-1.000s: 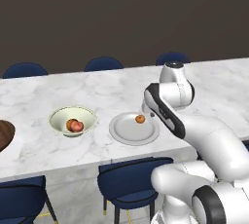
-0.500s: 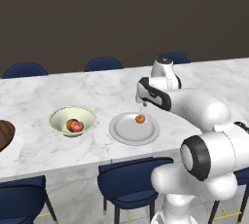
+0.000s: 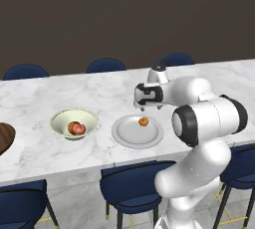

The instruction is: Take the fruits from the plate on the dining counter and place two fruits in each bowl.

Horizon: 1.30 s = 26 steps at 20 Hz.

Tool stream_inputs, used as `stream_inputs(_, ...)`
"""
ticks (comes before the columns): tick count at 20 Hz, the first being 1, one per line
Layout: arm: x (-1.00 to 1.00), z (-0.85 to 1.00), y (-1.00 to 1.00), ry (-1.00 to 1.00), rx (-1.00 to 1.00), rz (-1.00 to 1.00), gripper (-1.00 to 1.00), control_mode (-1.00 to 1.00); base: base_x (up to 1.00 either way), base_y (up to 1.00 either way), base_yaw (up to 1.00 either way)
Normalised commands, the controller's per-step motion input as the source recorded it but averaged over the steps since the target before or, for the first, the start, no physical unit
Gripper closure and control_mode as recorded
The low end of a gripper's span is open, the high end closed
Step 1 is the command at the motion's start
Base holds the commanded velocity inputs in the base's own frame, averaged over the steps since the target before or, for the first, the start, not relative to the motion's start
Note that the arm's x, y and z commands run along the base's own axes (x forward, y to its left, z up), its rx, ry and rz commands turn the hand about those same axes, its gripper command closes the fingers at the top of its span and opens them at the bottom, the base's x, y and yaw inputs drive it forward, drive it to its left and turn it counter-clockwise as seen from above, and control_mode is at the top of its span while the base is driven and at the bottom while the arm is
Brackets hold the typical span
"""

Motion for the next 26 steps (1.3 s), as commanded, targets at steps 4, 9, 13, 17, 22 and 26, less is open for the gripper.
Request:
stream_inputs(4, 0.19, -0.52, 0.14, 0.0, 0.0, 0.0, -1.0, -1.0, 0.0, 0.0, 0.0)
stream_inputs(9, 0.11, -0.31, 0.01, 0.0, 0.0, 0.0, -1.0, -1.0, 0.0, 0.0, 0.0)
stream_inputs(13, 0.0, -0.27, 0.03, 0.0, 0.0, 0.0, -1.0, -1.0, 0.0, 0.0, 0.0)
stream_inputs(17, 0.0, -0.31, 0.08, 0.0, 0.0, 0.0, -1.0, -1.0, 0.0, 0.0, 0.0)
stream_inputs(22, 0.0, -0.22, 0.01, 0.0, 0.0, 0.0, -1.0, -1.0, 0.0, 0.0, 0.0)
stream_inputs(26, 0.0, -0.16, 0.0, 0.0, 0.0, 0.0, -1.0, -1.0, 0.0, 0.0, 0.0)
